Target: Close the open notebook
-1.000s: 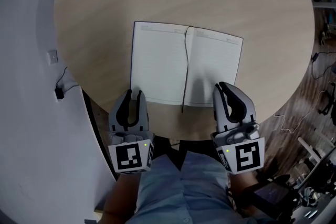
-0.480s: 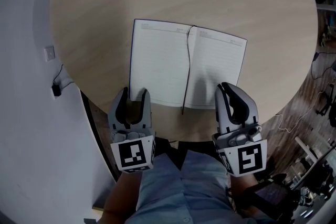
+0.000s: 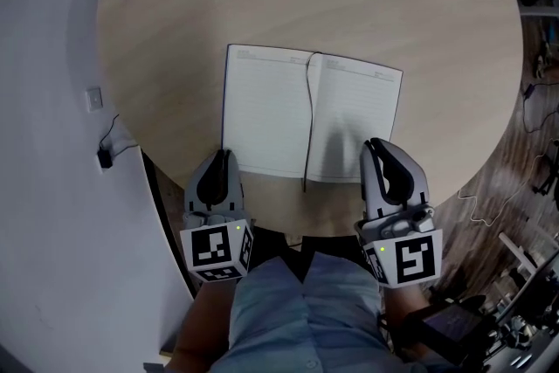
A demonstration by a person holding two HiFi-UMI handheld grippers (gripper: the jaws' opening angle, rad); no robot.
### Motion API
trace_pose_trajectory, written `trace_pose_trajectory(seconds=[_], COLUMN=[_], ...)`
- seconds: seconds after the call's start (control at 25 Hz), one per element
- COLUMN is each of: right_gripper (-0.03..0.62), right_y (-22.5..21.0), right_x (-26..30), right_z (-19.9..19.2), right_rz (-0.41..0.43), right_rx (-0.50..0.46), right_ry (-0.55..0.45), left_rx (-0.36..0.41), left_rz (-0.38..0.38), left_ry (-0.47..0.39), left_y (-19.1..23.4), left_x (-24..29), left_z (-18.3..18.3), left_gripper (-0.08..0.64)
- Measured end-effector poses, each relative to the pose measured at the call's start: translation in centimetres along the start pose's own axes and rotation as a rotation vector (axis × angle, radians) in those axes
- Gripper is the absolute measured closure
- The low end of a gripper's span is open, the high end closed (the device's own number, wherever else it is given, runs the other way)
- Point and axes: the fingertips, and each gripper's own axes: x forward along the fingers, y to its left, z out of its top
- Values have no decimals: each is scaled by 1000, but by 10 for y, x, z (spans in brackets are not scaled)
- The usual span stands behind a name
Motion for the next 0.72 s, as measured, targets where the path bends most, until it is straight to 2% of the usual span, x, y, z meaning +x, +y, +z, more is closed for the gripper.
trace_pose_trajectory(seconds=[0.08,0.56,0.72], right_gripper=[540,540,540], right_y=[0,10,11], right_x=[-1,-45,-65], right_z=[7,59,87], right_rz=[-6,-58,-78], right_rx=[-4,-41,-56], right_ry=[-16,-89,-184], left_rx=[4,48,84], left_rz=[-3,-86,-132], left_ry=[-5,-100,-136], left_y=[1,-34,-56], left_x=[-4,-69,-89], left_z=[5,56,71], left_gripper=[532,537,537])
